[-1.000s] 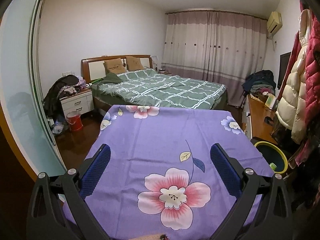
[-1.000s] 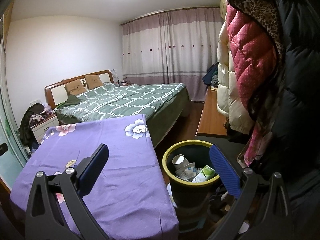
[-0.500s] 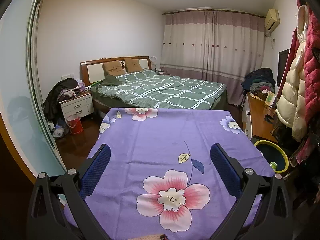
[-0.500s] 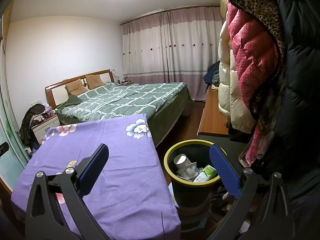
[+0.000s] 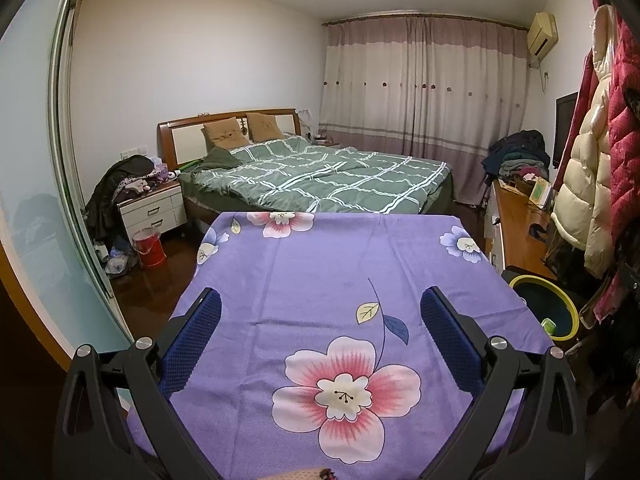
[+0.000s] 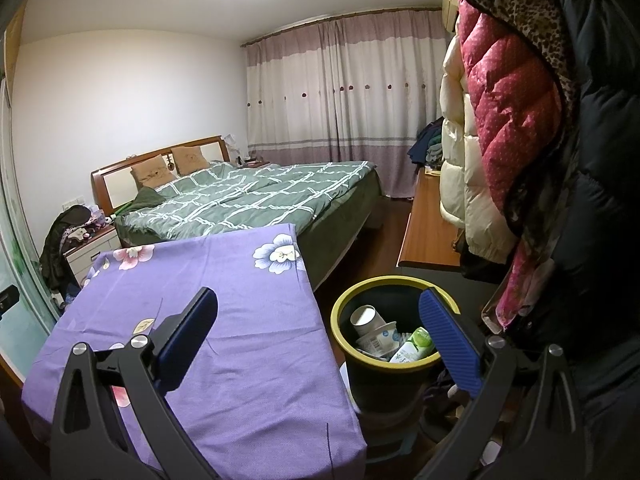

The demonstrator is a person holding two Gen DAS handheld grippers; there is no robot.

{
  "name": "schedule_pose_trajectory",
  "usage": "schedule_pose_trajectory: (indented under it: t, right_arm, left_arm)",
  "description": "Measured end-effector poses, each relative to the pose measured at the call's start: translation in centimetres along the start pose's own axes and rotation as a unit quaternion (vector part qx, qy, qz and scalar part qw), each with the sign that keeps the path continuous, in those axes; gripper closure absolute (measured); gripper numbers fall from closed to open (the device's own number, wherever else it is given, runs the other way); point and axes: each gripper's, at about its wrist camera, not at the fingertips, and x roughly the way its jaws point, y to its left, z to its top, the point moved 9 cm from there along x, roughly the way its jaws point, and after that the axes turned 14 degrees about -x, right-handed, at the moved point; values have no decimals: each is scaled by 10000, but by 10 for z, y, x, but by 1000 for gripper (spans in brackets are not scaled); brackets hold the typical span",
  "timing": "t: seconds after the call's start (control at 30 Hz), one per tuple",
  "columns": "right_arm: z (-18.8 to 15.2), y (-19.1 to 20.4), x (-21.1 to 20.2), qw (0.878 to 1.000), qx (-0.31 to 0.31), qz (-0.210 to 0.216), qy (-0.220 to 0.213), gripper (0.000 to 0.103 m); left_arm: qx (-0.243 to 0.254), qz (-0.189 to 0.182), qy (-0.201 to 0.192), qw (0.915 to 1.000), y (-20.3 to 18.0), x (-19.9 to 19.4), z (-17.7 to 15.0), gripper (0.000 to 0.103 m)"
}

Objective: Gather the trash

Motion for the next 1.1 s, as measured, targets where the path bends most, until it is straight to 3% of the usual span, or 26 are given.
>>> schedule_pose_trajectory:
  t: [1.1]
  right_arm:
    - [-7, 4, 9, 10000, 15, 46, 83, 7]
  left_arm:
    - [55, 27, 93, 9999, 4, 10, -8, 5]
